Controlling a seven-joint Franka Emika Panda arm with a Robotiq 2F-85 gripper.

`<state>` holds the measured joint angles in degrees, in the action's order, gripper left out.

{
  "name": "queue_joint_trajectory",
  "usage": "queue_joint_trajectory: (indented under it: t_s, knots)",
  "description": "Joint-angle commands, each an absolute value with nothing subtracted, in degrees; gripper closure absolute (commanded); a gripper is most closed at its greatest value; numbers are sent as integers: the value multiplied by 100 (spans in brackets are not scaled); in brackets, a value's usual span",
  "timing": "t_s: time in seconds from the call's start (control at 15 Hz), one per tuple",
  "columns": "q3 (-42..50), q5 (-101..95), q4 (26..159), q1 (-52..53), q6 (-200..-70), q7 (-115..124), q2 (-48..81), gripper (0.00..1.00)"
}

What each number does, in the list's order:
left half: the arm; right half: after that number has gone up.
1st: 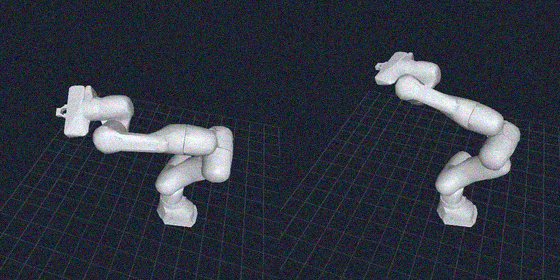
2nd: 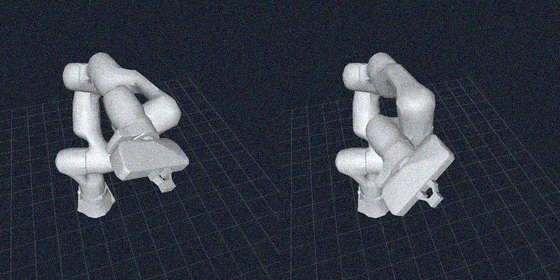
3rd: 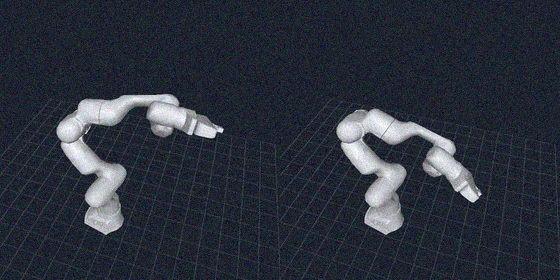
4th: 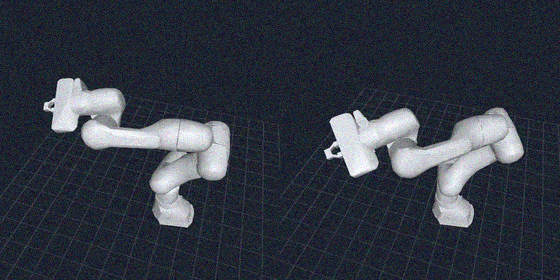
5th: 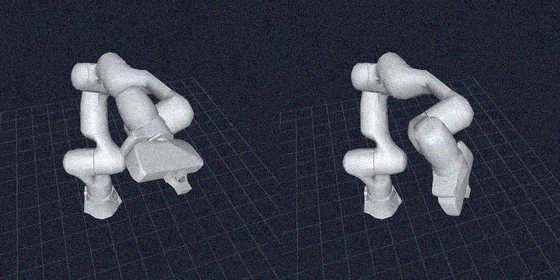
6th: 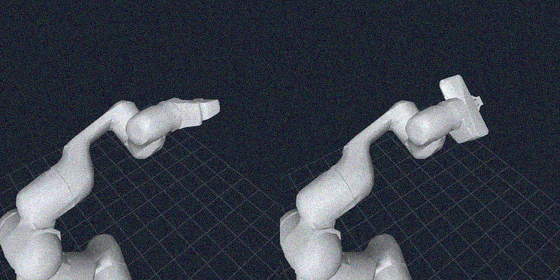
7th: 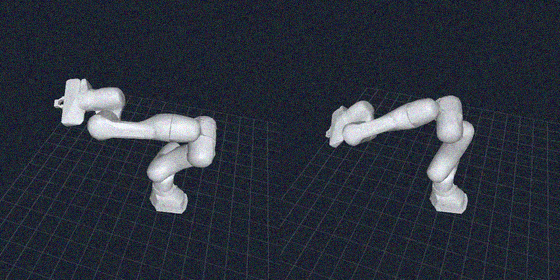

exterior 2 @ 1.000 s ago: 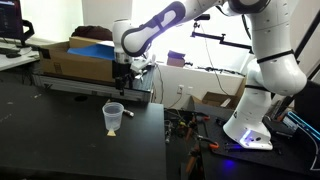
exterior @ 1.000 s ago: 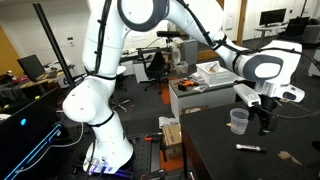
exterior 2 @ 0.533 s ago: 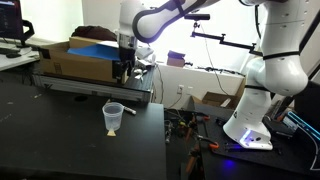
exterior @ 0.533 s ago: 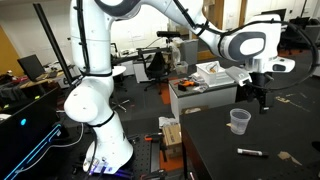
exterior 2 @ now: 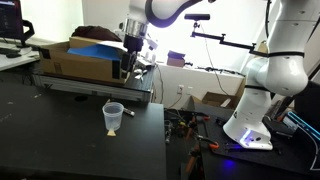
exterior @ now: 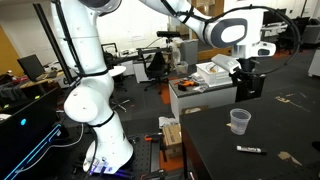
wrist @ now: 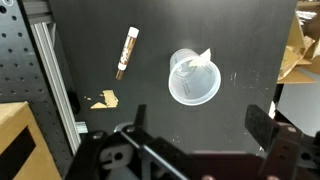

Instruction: Remove the marker from the clear cup

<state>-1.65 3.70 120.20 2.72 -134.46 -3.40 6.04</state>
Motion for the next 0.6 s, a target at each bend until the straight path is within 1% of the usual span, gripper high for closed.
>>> queue_joint_trajectory:
  t_s: [0.0,0.53]
  knots:
    - [-201,364,12049,244,-13435,-344,569,0]
    - [-199,365,12094,227,-13435,-409,556,0]
